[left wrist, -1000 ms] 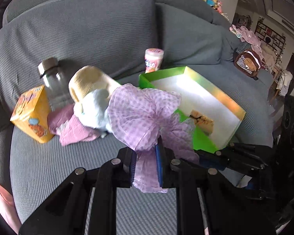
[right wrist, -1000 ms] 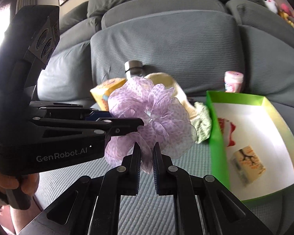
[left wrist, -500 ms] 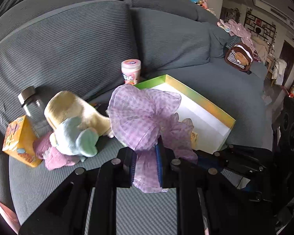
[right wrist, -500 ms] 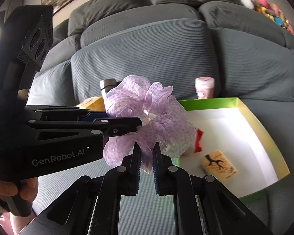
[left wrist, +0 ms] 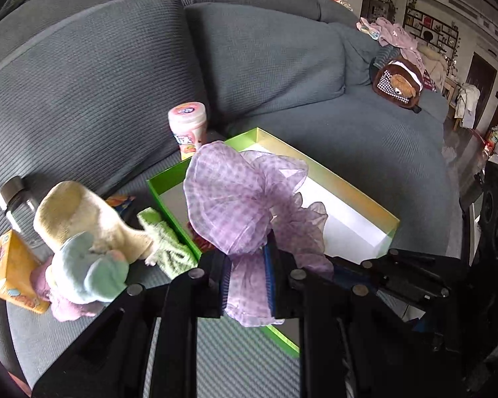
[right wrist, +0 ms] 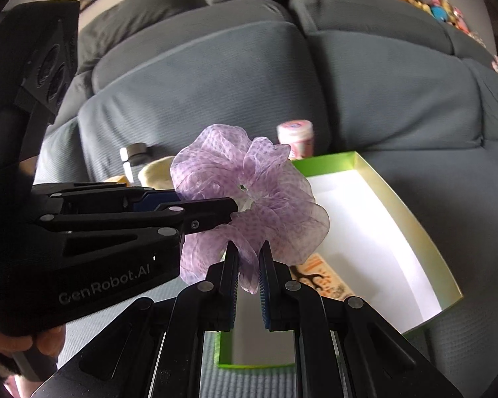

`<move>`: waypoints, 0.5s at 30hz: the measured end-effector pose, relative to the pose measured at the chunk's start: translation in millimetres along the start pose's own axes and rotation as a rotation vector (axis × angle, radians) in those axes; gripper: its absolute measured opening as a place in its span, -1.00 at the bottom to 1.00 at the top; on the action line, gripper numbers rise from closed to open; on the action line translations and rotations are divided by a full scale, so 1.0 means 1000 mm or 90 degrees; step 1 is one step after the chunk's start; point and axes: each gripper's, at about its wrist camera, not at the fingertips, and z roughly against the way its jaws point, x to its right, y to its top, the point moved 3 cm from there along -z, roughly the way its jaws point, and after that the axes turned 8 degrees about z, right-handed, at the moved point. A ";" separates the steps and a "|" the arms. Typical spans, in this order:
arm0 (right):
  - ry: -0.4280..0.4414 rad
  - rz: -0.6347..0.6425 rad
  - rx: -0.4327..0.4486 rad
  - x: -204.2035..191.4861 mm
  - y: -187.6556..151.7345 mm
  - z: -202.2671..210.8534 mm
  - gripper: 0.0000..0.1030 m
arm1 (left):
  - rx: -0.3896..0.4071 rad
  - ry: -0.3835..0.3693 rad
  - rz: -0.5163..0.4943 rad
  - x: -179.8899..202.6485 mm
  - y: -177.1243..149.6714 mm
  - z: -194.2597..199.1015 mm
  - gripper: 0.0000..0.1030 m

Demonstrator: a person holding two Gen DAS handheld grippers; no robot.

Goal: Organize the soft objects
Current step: 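Carry the scrunchie into the green box and open the right gripper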

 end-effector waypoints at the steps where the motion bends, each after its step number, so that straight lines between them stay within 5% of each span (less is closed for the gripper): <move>1: -0.005 -0.005 -0.006 0.003 0.001 -0.003 -0.76 | -0.002 0.001 -0.001 0.001 0.002 -0.004 -0.68; 15: -0.037 -0.040 -0.118 0.043 0.004 -0.041 -0.75 | -0.065 0.007 0.006 0.008 0.019 -0.071 -0.63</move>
